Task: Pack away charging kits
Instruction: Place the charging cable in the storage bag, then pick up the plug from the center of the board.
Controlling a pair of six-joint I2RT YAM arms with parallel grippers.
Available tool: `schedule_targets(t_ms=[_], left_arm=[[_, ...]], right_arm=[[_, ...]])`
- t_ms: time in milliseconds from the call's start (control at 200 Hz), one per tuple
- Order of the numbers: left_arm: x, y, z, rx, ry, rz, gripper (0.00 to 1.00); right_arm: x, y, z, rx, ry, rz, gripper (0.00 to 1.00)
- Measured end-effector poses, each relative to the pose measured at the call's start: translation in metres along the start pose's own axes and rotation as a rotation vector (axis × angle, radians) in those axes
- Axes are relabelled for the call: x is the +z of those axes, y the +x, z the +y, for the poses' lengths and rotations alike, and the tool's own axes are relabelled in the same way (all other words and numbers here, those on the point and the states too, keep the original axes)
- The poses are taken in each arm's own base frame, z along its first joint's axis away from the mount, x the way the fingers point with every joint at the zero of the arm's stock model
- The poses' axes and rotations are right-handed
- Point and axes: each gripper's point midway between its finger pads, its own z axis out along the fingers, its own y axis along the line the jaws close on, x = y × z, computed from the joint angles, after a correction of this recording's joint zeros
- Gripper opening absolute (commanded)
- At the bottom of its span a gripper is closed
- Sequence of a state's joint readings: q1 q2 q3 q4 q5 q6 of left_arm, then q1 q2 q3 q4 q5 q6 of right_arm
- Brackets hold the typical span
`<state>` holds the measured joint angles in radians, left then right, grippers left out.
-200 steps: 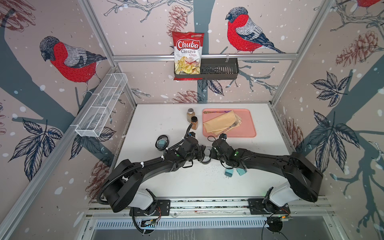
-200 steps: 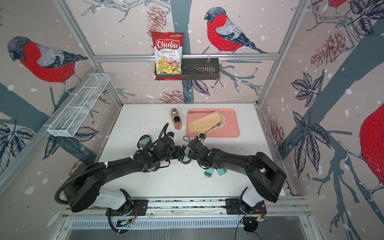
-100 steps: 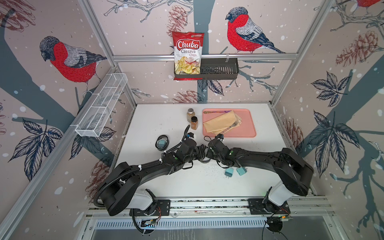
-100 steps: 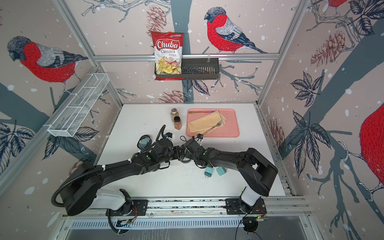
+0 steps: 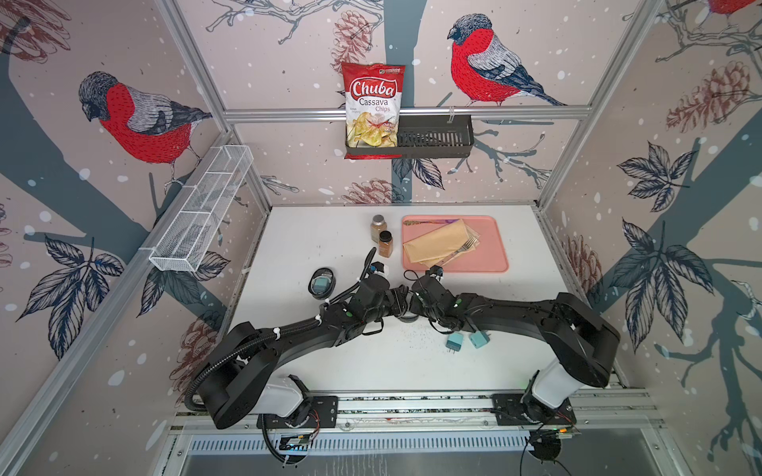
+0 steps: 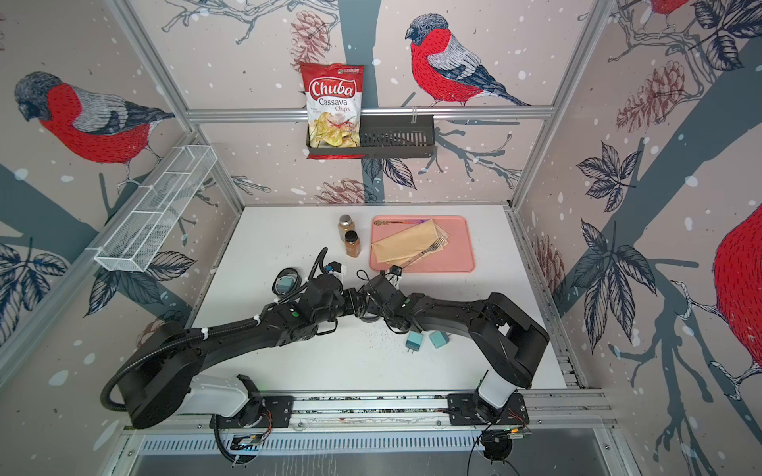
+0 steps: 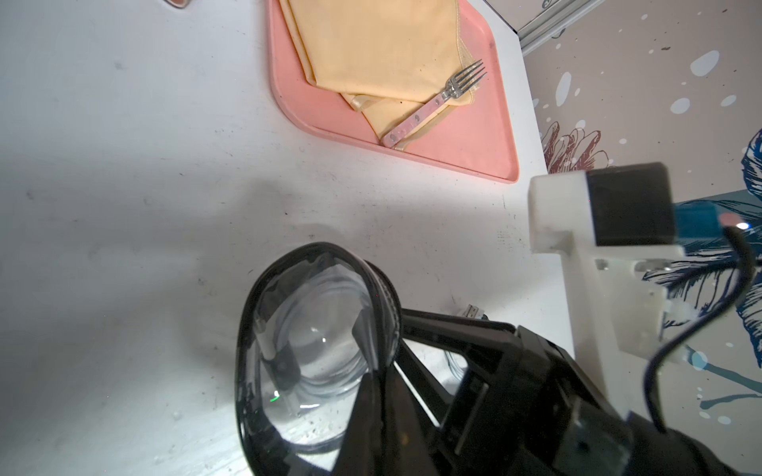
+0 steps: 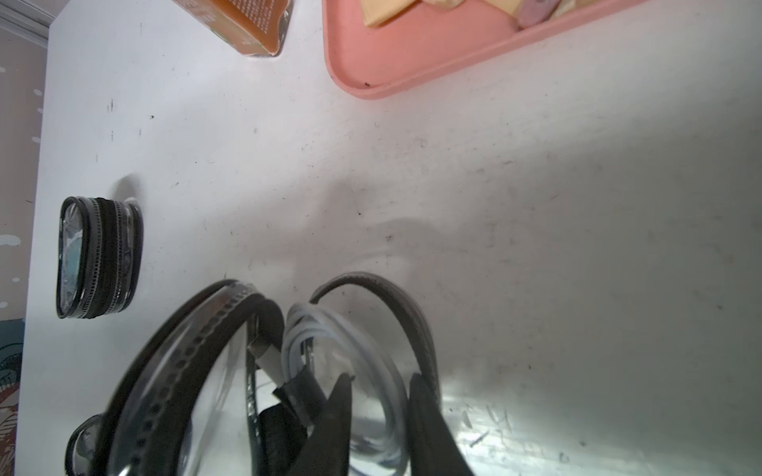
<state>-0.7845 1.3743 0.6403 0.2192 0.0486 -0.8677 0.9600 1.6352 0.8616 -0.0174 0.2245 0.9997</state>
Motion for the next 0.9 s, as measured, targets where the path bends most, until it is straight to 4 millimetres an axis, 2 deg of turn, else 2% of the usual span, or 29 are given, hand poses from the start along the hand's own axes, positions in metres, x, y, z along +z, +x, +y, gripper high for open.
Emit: schedule_targets(t_ms=[240, 340, 495, 615, 665, 730, 901], left_arm=[[-0.005, -0.007, 0.008, 0.0, -0.063, -0.029, 0.0], [-0.008, -0.009, 0.008, 0.002, -0.075, -0.039, 0.0], [-0.011, -0.009, 0.01, 0.005, -0.089, -0.043, 0.0], [-0.015, -0.012, 0.014, 0.005, -0.114, -0.057, 0.0], [-0.017, -0.013, 0.016, 0.005, -0.129, -0.064, 0.0], [-0.021, -0.016, 0.019, 0.004, -0.156, -0.076, 0.0], [-0.029, -0.023, 0.025, 0.004, -0.208, -0.106, 0.0]], right_arm=[[-0.02, -0.014, 0.002, 0.002, -0.001, -0.042, 0.46], [-0.028, -0.018, -0.003, 0.002, 0.008, -0.064, 0.47], [-0.027, -0.02, -0.008, 0.003, 0.032, -0.066, 0.44], [-0.031, -0.022, -0.016, -0.001, 0.064, -0.071, 0.59], [-0.039, -0.02, -0.022, -0.008, 0.083, -0.074, 0.67], [-0.051, -0.018, -0.031, -0.009, 0.102, -0.085, 0.71], [-0.082, 0.008, -0.061, -0.004, 0.143, -0.073, 0.7]])
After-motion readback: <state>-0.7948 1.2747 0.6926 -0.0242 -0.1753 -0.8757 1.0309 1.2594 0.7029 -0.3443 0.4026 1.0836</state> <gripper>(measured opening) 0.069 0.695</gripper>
